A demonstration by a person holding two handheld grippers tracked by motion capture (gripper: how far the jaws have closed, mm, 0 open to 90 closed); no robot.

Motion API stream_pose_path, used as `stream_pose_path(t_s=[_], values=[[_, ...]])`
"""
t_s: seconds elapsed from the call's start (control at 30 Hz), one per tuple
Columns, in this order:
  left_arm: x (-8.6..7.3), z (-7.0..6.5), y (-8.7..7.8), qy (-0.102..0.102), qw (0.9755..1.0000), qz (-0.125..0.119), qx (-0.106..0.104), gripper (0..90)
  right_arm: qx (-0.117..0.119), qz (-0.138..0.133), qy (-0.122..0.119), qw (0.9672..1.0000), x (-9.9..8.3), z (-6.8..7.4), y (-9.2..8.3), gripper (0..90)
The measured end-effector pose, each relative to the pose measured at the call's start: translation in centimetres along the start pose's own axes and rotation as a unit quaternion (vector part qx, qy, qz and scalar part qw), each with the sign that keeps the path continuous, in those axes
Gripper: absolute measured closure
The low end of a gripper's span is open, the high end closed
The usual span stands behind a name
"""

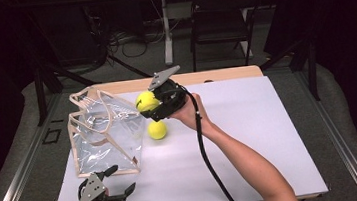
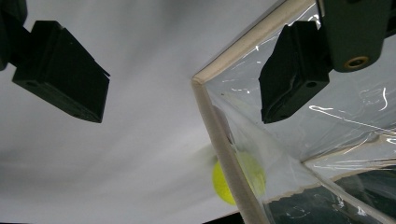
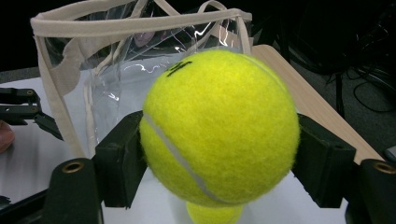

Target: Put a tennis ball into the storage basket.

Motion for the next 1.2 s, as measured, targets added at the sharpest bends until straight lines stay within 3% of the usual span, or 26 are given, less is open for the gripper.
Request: stream_pose_path(t_s=[1.2], values=[[0.1, 0.0, 0.0, 0.000, 1.0000, -0.003, -0.001, 16.0, -0.001, 0.005, -0.006, 1.0000, 2.7, -1.1, 1.3, 26.0]])
Point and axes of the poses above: each handheld gripper's, and its own axes: y roughly forward along the jaws, x roughly out of its top, z roughly to its left, the point moved 10 cm from there along y, roughly forward along the jaws, and after that the axes turned 12 degrees about -y, right-handed, at the moved point
